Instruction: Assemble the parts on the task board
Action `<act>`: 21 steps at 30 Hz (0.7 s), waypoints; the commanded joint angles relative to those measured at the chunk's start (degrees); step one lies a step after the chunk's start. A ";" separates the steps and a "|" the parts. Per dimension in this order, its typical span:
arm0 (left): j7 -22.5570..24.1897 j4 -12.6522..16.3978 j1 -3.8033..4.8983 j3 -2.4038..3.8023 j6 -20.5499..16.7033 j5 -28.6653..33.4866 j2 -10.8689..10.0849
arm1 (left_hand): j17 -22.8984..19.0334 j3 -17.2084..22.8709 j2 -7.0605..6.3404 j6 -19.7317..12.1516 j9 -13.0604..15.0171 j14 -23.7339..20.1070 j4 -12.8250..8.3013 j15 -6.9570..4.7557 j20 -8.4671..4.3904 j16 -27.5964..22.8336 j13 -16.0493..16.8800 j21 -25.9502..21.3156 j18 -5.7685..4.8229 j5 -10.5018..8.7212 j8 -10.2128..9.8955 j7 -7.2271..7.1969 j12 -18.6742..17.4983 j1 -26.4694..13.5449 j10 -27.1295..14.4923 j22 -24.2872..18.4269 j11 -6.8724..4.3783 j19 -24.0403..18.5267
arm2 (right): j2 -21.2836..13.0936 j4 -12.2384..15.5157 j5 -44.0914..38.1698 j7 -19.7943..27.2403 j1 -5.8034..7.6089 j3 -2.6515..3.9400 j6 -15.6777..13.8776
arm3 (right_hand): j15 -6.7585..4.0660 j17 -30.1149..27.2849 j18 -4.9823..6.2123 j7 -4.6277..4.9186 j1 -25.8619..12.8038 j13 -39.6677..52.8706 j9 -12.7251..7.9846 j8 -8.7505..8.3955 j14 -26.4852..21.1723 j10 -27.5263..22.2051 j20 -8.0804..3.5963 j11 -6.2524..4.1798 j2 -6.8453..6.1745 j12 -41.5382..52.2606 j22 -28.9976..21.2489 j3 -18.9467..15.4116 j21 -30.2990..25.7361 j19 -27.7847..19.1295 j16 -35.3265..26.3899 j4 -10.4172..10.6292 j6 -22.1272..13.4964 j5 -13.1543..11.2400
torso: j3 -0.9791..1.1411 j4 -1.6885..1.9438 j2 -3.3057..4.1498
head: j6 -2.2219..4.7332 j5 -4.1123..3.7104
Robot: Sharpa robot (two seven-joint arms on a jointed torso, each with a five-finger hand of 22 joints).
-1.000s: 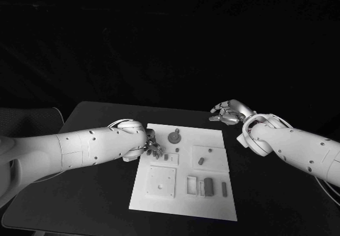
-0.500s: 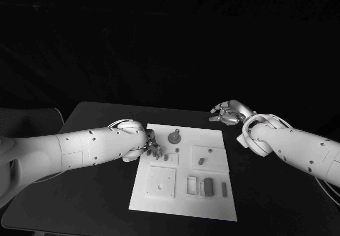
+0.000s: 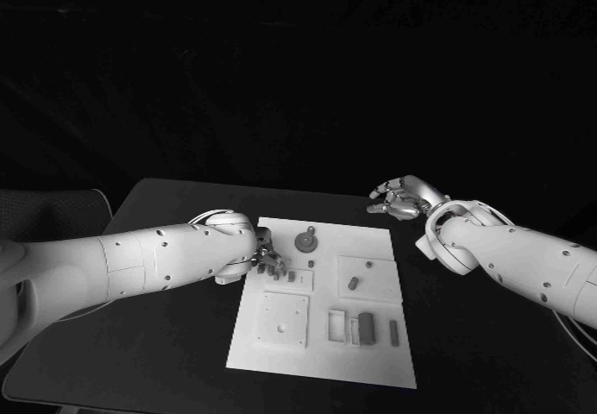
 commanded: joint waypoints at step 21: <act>1.22 0.13 0.01 0.04 -2.28 0.66 -0.76 | -0.15 0.46 -0.13 -0.21 -0.23 -0.21 2.06 -0.28 -0.25 0.35 -0.24 -0.41 3.85 -2.50 0.47 0.37 0.32 -1.03 -0.60 0.85 -0.07 -0.50 | -0.12 0.15 -0.44 0.23 0.01 -0.01 0.42 | -0.12 -0.10 0.93 1.33 -0.65 -0.10 -0.08 0.39 0.37 -0.04 -0.53 0.25 -0.01 0.25 0.26 0.24 -0.34 0.00 0.04 0.18 -0.75 0.07 | 0.04 -0.03 -0.02 | 0.29 0.11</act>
